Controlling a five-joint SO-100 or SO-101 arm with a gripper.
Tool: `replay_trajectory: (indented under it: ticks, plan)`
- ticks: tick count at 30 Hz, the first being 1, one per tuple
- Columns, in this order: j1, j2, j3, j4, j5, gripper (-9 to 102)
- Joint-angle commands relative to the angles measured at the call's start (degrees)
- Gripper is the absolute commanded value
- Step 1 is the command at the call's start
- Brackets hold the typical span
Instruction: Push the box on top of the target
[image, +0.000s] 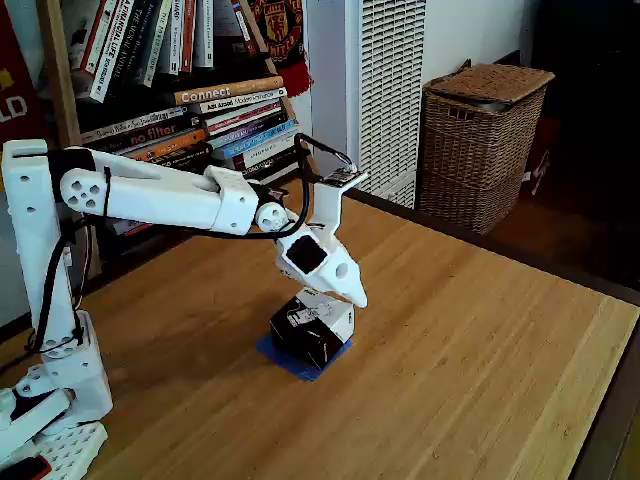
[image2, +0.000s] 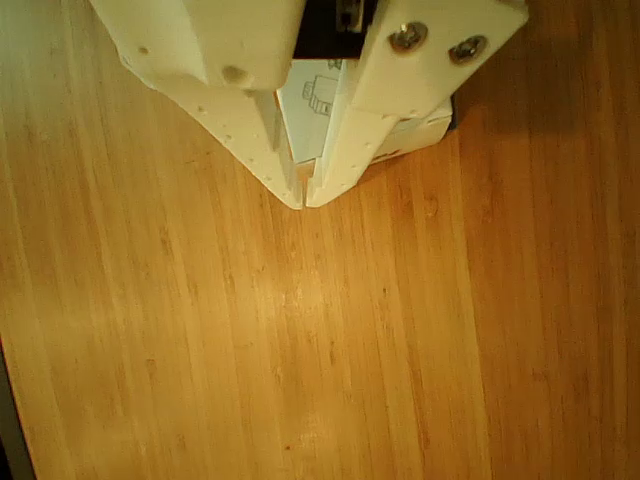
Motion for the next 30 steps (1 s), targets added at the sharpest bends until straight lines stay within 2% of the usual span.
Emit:
replay_trajectory:
  ticks: [1, 30]
  plan:
    - [-0.4, 1.7, -0.2, 0.4, 0.2, 0]
    - [-1.8, 1.0, -3.1, 3.8, -1.0, 0]
